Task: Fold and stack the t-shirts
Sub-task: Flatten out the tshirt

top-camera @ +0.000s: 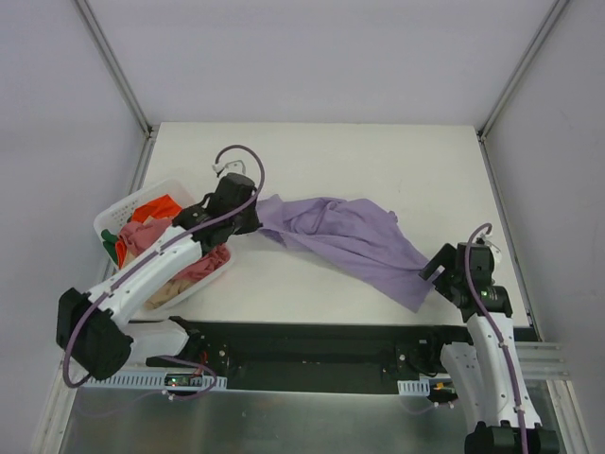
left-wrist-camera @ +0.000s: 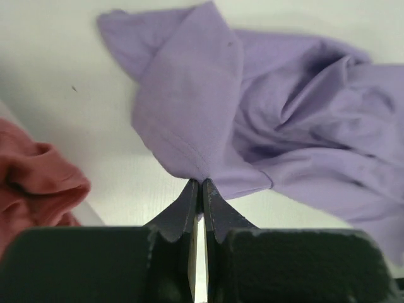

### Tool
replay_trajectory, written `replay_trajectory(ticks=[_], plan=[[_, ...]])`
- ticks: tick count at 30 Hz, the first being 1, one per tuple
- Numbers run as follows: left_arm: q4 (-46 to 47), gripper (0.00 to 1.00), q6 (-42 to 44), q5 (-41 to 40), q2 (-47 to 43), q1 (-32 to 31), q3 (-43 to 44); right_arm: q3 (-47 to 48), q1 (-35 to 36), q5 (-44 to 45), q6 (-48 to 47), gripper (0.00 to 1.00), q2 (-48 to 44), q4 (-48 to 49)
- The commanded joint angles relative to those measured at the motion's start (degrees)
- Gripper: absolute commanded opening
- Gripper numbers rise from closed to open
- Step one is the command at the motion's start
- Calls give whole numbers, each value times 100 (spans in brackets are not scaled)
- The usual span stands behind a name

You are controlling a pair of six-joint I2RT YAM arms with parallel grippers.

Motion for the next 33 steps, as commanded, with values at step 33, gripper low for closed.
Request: replay_trajectory(ticks=[33], plan=[[104, 0, -226, -1229, -844, -23, -384, 1211, 5636, -494, 1059, 76, 4474, 520]])
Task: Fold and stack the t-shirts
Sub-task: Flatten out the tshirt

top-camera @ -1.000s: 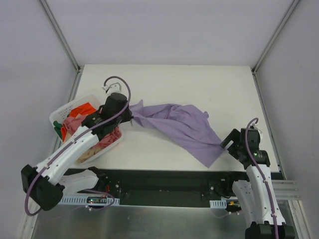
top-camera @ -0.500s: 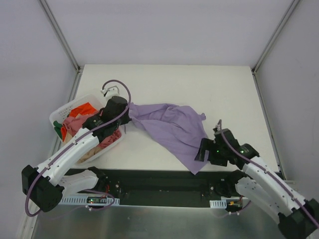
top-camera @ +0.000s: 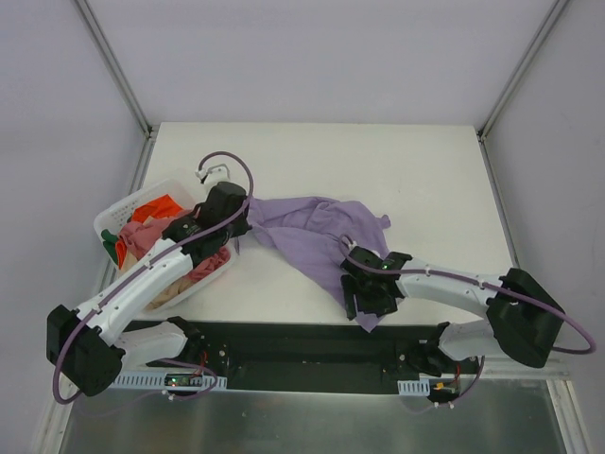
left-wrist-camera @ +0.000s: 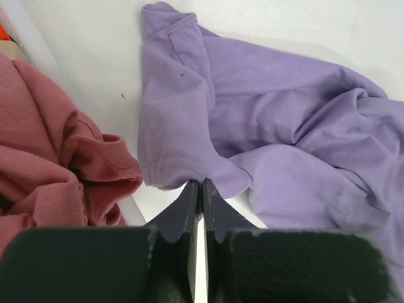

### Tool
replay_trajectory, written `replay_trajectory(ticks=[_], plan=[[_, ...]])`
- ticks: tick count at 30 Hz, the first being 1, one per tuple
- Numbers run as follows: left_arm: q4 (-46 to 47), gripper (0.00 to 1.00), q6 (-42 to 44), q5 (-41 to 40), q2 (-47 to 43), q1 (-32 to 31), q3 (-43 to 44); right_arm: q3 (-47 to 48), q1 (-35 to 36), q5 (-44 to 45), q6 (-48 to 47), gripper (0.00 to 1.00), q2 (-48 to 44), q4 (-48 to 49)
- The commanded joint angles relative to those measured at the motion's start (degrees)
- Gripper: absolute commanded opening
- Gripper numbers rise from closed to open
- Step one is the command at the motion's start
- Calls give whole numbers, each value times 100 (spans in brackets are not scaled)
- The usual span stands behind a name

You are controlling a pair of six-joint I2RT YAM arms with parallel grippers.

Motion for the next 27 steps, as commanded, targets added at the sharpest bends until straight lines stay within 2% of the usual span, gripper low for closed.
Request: replay_trajectory(ticks=[1, 6, 8, 11, 13, 15, 18, 23, 27], plan=[[71, 0, -78, -182, 72, -25, 63, 204, 54, 440, 272, 74, 446, -103], [71, 0, -104, -305, 116, -25, 62, 432, 10, 1494, 658, 66, 1158, -674], [71, 0, -95, -314, 151, -25, 80, 397, -112, 1645, 739, 59, 1369, -684], [80, 0, -78, -314, 238, -17, 106, 222, -350, 1505, 590, 42, 1353, -237], [80, 0, -95, -271, 344, -17, 150, 169, -560, 1514, 432, 24, 1222, -104], [80, 0, -165, -236, 449, -17, 168, 134, -850, 1461, 230, 12, 1037, 54], [71, 0, -402, -358, 642, -17, 185, 212, -1289, 1417, -156, 0, 660, 99], [71, 0, -167, -375, 828, 36, 737, 896, -2080, 1583, -1035, 0, -201, -155], [80, 0, 167, -858, 828, 36, 1458, 1714, -2538, 1996, -1676, 0, -896, -420]])
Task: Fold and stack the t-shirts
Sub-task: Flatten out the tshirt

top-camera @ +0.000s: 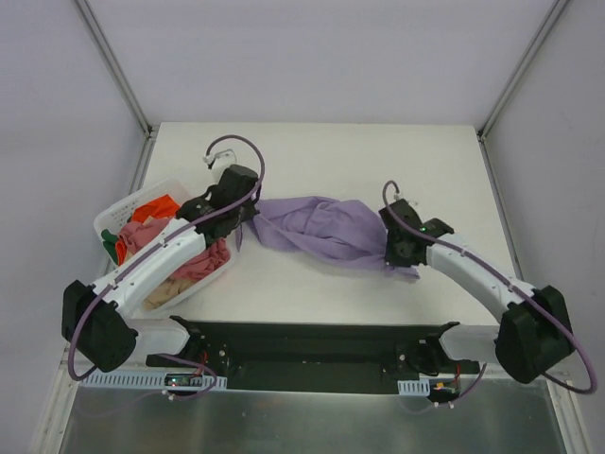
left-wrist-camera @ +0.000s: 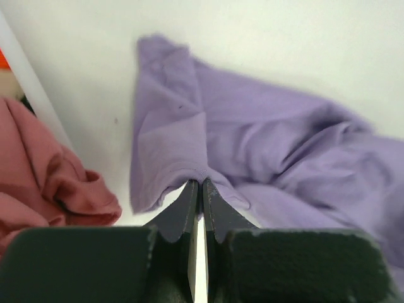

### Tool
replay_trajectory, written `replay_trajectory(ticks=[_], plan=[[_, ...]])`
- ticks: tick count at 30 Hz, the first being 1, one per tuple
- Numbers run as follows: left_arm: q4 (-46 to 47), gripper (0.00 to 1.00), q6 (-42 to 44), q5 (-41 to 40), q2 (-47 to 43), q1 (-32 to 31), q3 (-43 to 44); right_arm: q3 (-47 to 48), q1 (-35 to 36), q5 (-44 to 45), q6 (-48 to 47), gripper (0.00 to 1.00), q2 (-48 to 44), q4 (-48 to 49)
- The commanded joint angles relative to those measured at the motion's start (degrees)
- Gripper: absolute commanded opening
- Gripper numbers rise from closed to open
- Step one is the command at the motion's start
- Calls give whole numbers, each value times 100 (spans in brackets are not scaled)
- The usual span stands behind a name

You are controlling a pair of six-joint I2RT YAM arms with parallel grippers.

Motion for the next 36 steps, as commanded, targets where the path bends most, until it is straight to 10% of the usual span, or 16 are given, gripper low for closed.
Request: replay_trajectory(ticks=[1, 9, 26, 36], plan=[[161, 0, 472, -758, -95, 25, 1148, 1133, -416, 814, -985, 1, -940, -177], [283, 0, 1508, -1077, -463, 16, 2942, 3110, -601, 1581, -2161, 0, -2031, -450], [714, 0, 2767, 2219, -974, -1, 5984, 7673, -601, -793, -3086, 0, -2093, -1637], [1566, 0, 3372, 581, 974, -1, 6451, 6938, -610, 2526, -3876, 0, -1224, -699]])
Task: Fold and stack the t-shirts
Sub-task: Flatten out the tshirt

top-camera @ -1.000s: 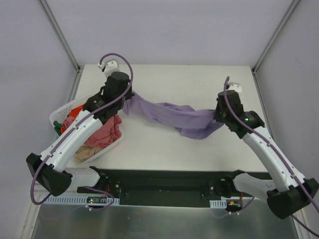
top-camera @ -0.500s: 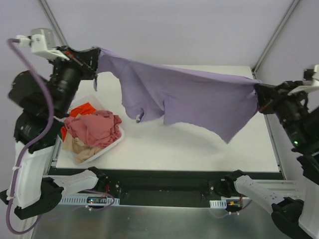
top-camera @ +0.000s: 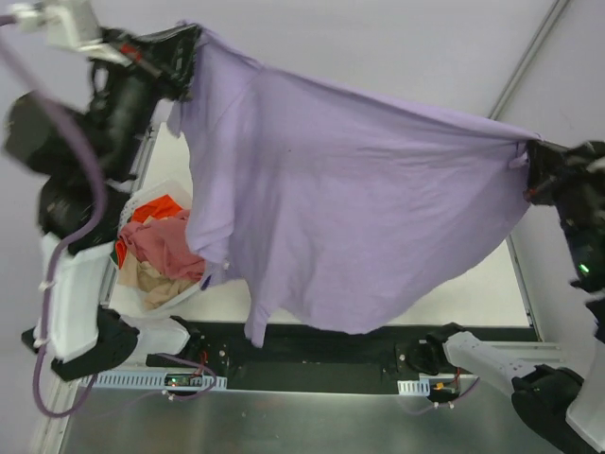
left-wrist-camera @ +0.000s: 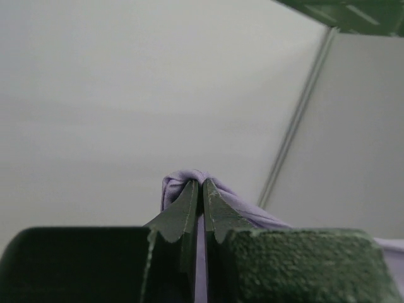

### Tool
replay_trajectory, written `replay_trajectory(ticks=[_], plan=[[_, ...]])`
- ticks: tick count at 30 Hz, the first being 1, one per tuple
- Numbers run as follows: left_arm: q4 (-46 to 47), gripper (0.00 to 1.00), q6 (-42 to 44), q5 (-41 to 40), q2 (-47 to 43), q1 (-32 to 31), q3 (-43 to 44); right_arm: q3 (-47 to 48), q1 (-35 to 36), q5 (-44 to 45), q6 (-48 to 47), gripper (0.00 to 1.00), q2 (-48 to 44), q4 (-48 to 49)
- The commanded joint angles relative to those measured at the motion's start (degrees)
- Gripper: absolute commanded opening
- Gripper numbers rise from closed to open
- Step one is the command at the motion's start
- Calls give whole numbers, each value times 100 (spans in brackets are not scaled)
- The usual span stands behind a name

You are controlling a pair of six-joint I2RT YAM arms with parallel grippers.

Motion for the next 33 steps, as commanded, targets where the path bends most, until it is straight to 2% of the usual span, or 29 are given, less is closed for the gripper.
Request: replay_trajectory(ticks=[1, 3, 5, 7, 9, 10, 12, 13, 14, 15, 16, 17, 23, 27, 33], plan=[[723, 0, 721, -1664, 1464, 21, 8, -874, -114, 2344, -889, 0, 918, 855], [908, 0, 959, -2236, 2192, 56, 51, -1245, -734, 2226, -839, 0, 1305, 1164], [944, 0, 1188, -2476, 3097, 135, 200, -1605, -1552, 1446, -480, 0, 1796, 1261], [961, 0, 1346, -2625, 4028, 214, 419, -2262, -2099, 567, -434, 0, 2358, 1777], [987, 0, 1635, -2486, 4994, 232, 683, -2931, -2363, 99, -495, 0, 2973, 2523], [988, 6, 1759, -2267, 5504, 223, 919, -3143, -2469, 19, -400, 0, 3324, 2823], [988, 38, 1961, -2046, 6314, 223, 1219, -3084, -2619, -358, -302, 0, 4212, 3010], [988, 61, 2041, -2072, 6614, 223, 1334, -2883, -2750, -403, -215, 2, 4825, 2976], [988, 89, 2085, -2115, 6834, 223, 1387, -2629, -2795, -473, -223, 13, 5257, 2819], [988, 99, 2033, -2203, 6932, 223, 1353, -2313, -2804, -448, -153, 31, 5557, 2460], [979, 99, 1954, -2212, 6907, 223, 1239, -1979, -2804, -396, -100, 49, 5795, 2152], [979, 99, 1858, -2152, 6802, 223, 1047, -1837, -2804, -404, -117, 96, 5893, 2036], [961, 99, 804, -1432, 5538, 223, -385, -2606, -2804, -262, 383, 96, 5272, 2053], [664, 99, -66, -966, 4773, 232, -1528, -3695, -2752, -955, 822, 96, 4552, 1868], [276, 99, -1060, 291, 3850, 258, -3154, -5340, -2409, -2115, 1418, 96, 3602, 2113]])
